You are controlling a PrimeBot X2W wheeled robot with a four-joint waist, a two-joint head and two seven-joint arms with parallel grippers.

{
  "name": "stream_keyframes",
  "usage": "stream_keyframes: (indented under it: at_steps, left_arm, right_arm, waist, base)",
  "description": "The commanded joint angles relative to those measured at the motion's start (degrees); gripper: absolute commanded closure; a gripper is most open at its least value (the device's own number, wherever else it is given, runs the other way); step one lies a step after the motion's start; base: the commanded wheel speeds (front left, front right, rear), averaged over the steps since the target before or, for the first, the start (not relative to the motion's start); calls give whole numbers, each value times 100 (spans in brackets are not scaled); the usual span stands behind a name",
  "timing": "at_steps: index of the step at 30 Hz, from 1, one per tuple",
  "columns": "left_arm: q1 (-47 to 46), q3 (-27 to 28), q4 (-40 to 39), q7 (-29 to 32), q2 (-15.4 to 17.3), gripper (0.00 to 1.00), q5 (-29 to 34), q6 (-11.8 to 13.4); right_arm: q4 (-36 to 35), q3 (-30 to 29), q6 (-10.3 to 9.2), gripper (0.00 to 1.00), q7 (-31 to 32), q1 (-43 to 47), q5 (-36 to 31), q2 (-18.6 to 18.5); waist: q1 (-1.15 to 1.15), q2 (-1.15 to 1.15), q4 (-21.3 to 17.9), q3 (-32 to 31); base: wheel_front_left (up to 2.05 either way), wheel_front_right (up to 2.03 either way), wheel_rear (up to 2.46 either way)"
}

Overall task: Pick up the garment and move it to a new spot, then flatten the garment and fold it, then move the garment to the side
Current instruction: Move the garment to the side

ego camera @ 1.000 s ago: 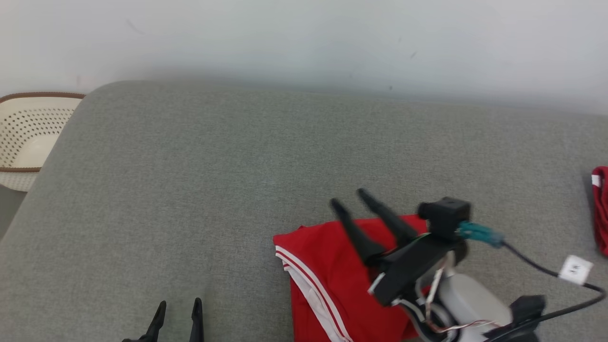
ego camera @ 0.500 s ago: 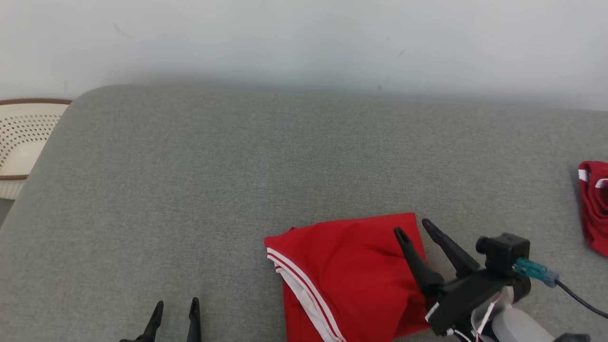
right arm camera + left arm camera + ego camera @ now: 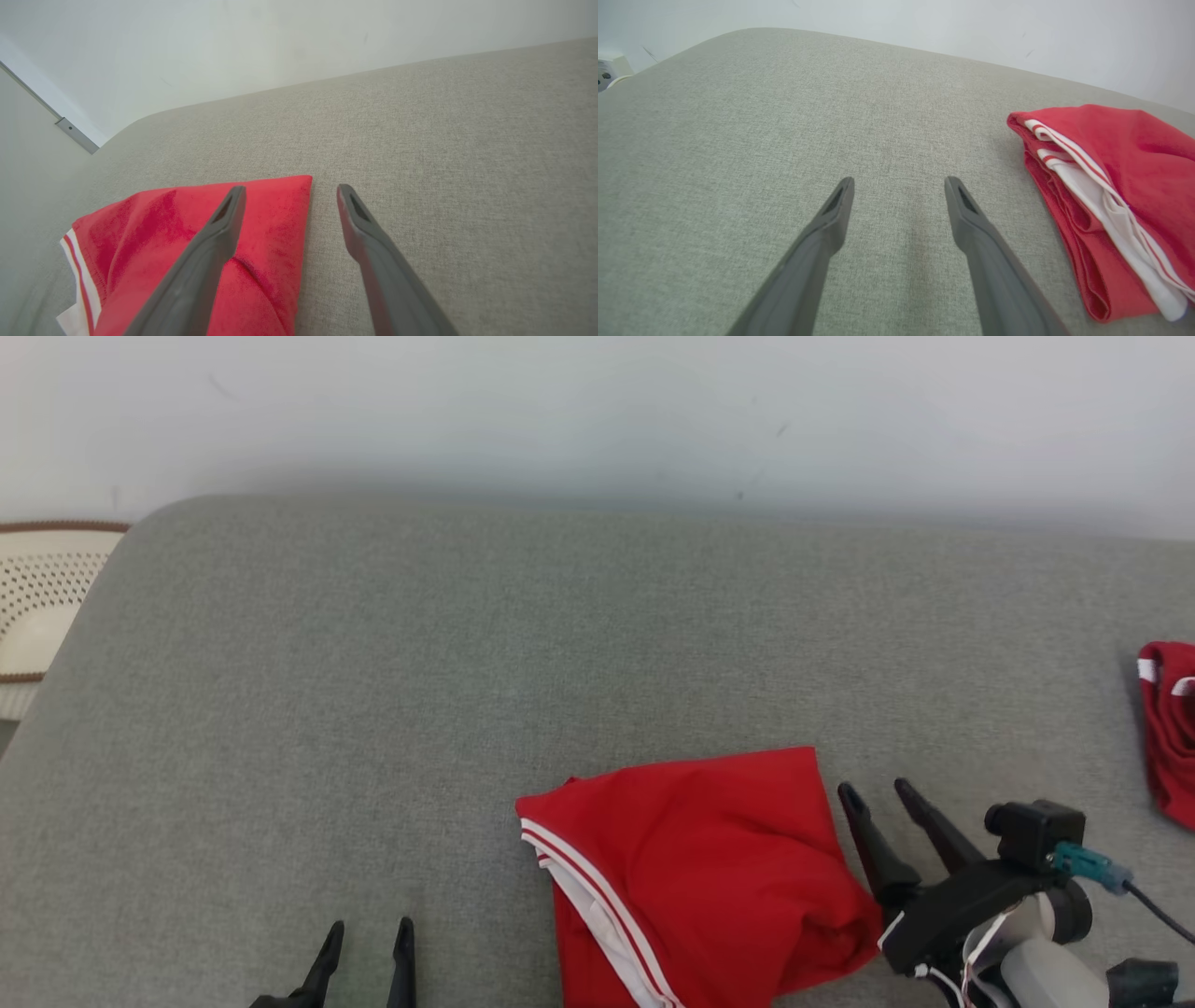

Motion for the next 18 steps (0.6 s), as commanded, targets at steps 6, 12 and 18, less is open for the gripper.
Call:
stream_keyframes:
  at_steps: [6,12,18]
  left_arm:
    - [-183,-97,-22,0,3,0,-14,36]
    - [-213,-142,-29,0,2,0,-33,37]
    - [-286,-153,-42,0,2,0,-49,60]
  right_arm:
    - [704,83,1,0,4,-537,-35,-14]
    - [1192,332,1,0,49,-819,132,40]
    - [1680,649,1,0,179,-904,262,71]
  waist:
    - [0,0,352,348]
    - [0,0,539,493]
    - [0,0,618,544]
  base:
    - [0,0,0]
    - [0,0,0]
    - [0,0,0]
